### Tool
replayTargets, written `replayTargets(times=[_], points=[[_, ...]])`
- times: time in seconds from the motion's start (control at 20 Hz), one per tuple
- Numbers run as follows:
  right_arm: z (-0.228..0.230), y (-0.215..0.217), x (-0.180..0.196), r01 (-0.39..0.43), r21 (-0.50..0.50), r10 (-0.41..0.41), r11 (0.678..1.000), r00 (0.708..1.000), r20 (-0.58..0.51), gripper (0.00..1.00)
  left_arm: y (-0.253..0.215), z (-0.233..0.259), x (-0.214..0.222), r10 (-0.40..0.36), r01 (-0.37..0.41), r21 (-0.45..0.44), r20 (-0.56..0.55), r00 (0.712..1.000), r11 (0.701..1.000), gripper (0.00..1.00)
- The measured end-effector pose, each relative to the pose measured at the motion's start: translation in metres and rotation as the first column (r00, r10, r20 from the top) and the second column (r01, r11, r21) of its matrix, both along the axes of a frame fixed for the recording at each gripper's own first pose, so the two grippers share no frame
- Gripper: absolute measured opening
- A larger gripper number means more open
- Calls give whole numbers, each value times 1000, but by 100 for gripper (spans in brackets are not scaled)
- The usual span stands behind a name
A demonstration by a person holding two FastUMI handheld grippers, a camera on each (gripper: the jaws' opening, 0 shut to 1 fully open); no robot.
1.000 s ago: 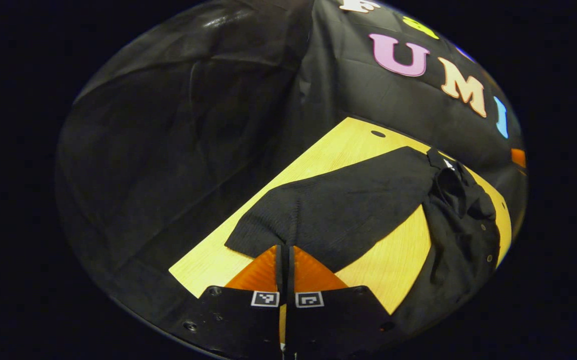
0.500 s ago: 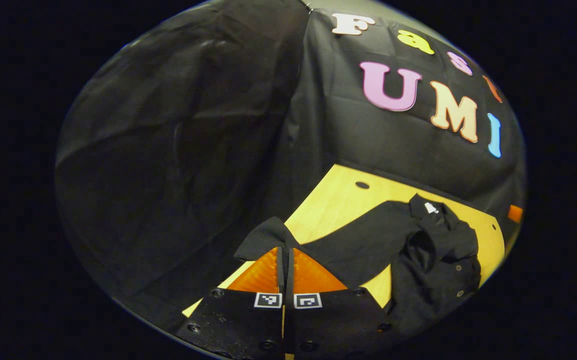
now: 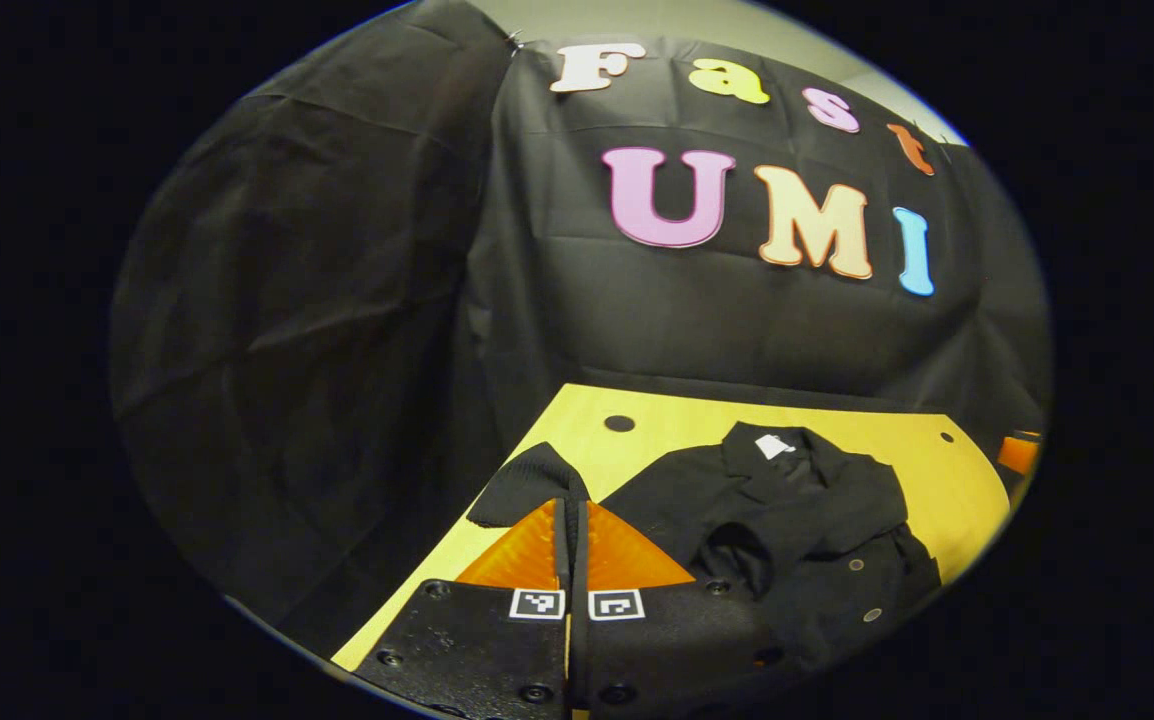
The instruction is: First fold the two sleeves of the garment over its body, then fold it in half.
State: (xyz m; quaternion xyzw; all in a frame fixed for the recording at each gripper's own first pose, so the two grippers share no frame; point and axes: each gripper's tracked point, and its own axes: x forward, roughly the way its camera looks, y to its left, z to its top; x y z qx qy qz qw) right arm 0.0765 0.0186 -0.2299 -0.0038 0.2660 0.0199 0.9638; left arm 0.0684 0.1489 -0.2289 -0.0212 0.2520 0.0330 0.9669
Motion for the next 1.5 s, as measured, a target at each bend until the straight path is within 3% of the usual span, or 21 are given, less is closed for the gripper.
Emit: replayTargets(times=[0.35, 0.8, 1.5], points=[[-1, -45, -28, 92, 11, -92, 996, 996, -3, 98, -76, 12, 36, -157, 157, 9, 18, 987, 988, 0], [8, -102, -56, 195, 12, -195, 981, 981, 10, 98, -169, 15, 61, -313, 315, -30, 39, 949, 949, 0], [21, -171, -84, 303, 8, -303, 953, 953, 25, 98, -295, -5, 82, -478, 478, -37, -2, 878, 878, 0]])
